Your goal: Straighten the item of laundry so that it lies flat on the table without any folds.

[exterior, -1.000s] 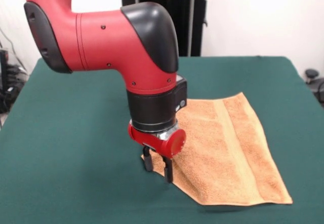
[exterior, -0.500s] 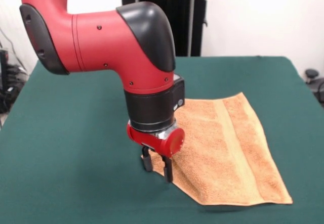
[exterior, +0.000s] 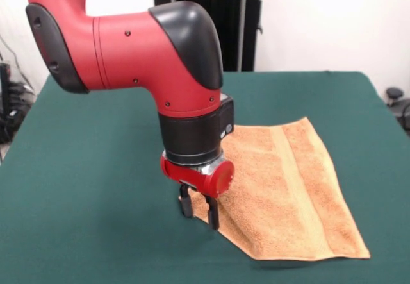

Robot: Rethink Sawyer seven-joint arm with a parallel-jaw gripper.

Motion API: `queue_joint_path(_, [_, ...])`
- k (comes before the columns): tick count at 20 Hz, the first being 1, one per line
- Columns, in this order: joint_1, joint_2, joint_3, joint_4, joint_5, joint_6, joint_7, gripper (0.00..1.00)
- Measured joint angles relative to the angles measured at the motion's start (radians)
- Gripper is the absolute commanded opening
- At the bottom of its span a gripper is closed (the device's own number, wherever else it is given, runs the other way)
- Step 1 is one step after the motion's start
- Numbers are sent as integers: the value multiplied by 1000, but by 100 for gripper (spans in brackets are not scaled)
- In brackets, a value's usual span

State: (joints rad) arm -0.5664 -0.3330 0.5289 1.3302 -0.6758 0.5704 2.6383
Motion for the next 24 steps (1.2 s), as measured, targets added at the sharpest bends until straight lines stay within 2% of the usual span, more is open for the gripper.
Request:
queue_joint_path(11, [-5,-21,-9,32,-17,0,0,100])
queue_joint_path(24, [-5,-121,-48,138,-53,81,0,100])
